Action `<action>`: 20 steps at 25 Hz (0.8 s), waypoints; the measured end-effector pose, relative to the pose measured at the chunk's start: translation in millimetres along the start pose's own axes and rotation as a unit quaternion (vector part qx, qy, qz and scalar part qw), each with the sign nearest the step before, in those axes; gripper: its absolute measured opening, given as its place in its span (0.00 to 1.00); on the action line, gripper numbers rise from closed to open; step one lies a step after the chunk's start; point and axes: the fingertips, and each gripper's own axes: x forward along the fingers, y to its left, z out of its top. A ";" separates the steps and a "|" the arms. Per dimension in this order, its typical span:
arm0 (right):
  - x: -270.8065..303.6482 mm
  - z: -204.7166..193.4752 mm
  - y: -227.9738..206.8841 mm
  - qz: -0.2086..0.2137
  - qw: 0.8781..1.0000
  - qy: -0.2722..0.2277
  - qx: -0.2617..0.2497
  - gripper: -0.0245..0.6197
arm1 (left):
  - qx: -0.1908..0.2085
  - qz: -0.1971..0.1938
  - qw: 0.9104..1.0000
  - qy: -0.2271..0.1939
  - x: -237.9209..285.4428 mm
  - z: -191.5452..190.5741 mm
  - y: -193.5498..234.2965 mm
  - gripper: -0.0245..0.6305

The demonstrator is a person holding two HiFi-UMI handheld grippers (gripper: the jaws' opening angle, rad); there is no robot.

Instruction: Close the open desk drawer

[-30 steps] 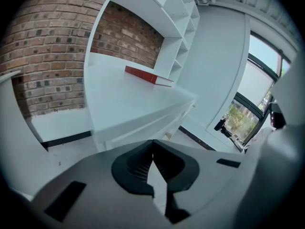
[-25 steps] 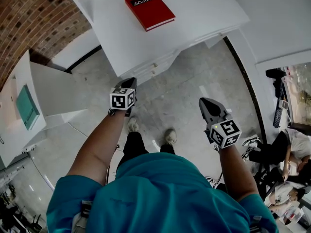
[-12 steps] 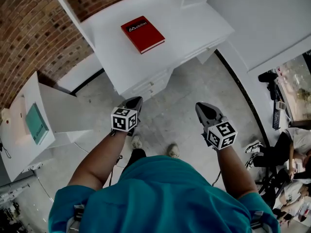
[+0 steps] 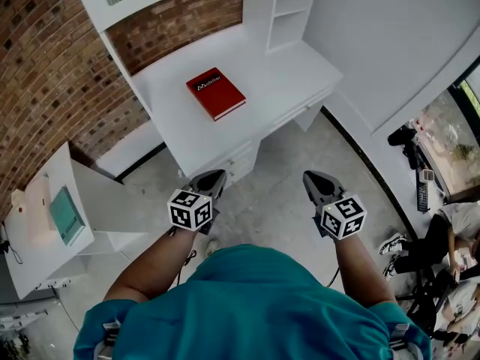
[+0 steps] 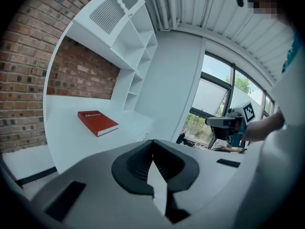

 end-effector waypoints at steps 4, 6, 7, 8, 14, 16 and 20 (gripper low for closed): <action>-15.8 25.9 -11.3 -0.015 1.000 -0.021 -0.008 0.07 | 0.026 -0.014 0.999 -0.028 -7.5 39.3 -19.3 0.06; -23.4 37.3 -17.8 -0.023 0.999 -0.029 -0.011 0.07 | 0.043 -0.023 0.998 -0.044 -10.3 59.4 -30.0 0.06; -26.8 43.1 -20.9 -0.026 0.999 -0.033 -0.013 0.07 | 0.051 -0.029 0.997 -0.052 -11.4 69.3 -35.2 0.06; -30.1 49.2 -24.0 -0.029 0.999 -0.037 -0.015 0.07 | 0.059 -0.034 0.996 -0.059 -12.2 79.0 -40.2 0.06; -47.9 80.0 -33.4 -0.033 0.998 -0.057 -0.023 0.07 | 0.074 -0.056 0.991 -0.098 -24.6 126.1 -65.9 0.06; -51.4 89.5 -35.4 -0.034 0.997 -0.064 -0.025 0.07 | 0.088 -0.061 0.988 -0.108 -30.2 137.2 -74.4 0.06; -56.7 108.6 -40.5 -0.038 0.996 -0.077 -0.024 0.07 | 0.114 -0.070 0.983 -0.124 -41.6 157.4 -87.9 0.06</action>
